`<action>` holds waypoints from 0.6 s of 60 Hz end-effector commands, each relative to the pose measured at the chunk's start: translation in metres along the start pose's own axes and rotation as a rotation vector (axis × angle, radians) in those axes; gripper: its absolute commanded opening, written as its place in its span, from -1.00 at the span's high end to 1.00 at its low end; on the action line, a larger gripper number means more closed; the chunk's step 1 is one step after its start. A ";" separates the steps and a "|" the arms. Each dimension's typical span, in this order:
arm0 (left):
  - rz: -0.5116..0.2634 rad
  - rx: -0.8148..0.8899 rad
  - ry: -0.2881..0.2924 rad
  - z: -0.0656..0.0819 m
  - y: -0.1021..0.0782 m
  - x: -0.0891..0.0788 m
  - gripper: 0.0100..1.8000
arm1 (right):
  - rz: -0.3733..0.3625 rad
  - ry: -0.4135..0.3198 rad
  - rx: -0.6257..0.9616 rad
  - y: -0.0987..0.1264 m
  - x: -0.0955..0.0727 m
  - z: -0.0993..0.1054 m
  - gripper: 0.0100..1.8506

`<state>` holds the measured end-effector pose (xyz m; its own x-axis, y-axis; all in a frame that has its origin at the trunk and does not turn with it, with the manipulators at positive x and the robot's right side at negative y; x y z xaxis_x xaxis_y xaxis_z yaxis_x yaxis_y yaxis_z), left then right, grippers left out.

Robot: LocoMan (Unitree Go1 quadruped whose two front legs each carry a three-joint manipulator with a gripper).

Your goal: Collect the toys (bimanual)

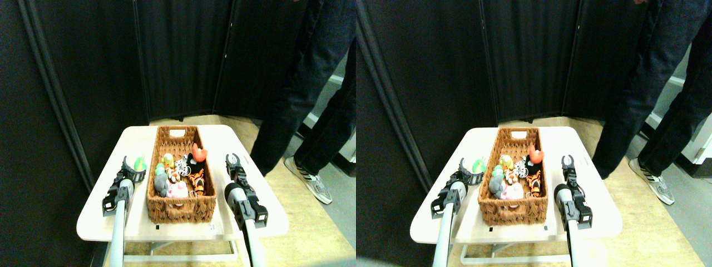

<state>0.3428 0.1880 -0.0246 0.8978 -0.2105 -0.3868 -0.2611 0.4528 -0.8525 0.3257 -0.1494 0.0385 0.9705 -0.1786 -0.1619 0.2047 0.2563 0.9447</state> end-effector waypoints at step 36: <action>-0.098 -0.114 -0.079 -0.008 -0.006 0.024 0.29 | 0.028 0.003 0.004 0.003 0.004 -0.008 0.96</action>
<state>0.3584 0.1774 -0.0365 0.9319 -0.1782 -0.3160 -0.2441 0.3362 -0.9096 0.3290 -0.1430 0.0348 0.9704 -0.1701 -0.1716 0.2105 0.2461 0.9461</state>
